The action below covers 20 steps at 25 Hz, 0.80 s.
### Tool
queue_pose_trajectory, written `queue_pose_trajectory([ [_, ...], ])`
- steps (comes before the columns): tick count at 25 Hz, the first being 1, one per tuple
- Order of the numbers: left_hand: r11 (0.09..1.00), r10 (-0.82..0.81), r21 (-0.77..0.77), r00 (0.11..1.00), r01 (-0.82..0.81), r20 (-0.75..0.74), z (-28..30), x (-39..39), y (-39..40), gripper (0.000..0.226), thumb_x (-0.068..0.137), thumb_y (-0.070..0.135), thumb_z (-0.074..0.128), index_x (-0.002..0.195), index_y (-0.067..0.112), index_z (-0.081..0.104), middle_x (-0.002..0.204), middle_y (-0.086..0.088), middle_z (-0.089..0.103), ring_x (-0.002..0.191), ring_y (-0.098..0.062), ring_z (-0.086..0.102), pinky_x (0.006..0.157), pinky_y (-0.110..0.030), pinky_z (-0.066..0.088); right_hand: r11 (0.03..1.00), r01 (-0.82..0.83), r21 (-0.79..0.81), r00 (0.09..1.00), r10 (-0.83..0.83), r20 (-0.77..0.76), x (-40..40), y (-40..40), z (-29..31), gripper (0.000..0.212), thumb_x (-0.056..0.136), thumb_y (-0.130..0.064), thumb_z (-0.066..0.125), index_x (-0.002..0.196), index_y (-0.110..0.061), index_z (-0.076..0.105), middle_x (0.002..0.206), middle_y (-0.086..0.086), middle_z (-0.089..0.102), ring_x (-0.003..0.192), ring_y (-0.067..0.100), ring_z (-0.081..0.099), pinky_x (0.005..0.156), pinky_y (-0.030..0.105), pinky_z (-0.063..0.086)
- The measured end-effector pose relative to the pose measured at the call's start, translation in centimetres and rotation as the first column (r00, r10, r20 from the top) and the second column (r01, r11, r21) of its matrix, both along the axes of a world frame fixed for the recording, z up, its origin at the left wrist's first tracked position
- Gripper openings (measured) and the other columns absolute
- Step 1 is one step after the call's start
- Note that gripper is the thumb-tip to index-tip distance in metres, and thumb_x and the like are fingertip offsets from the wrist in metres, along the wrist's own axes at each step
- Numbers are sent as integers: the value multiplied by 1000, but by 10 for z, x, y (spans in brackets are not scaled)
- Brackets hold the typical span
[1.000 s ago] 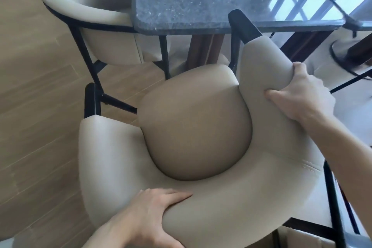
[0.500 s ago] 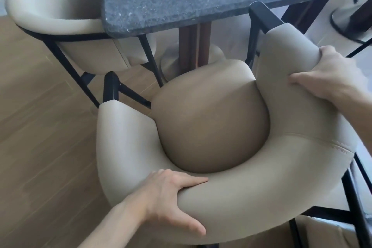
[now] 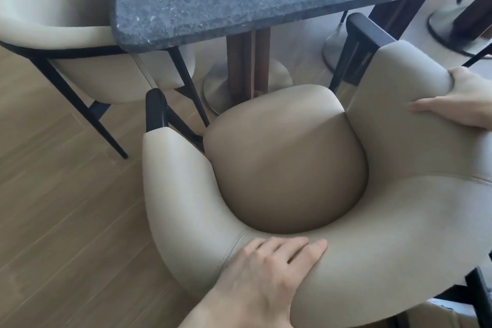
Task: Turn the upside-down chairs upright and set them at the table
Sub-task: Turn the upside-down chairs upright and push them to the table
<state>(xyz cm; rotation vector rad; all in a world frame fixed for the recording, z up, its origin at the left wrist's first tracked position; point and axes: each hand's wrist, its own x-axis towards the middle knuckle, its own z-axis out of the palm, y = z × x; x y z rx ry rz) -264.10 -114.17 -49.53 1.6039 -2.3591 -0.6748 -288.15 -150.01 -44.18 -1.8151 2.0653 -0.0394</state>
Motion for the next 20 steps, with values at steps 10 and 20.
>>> queue_pose_trajectory([
  [10,1000,25,19,1000,-24,-10,-5,-36,-34,107,61,62,67,154,30,26,138,13,54,121,-15,58,95,-36,51,1000,-7,10,1000,7,-1,-35,-42,-28,96,55,-65,80,133,-21,47,127,14,58,111,39,55,87,47,49],
  [20,998,11,62,998,-15,59,-6,-81,-74,97,58,60,62,148,32,40,125,18,62,102,-12,64,83,-30,53,998,55,6,997,-55,-49,-74,-63,-64,74,69,-53,73,128,-15,46,125,19,56,97,35,51,77,40,48],
])
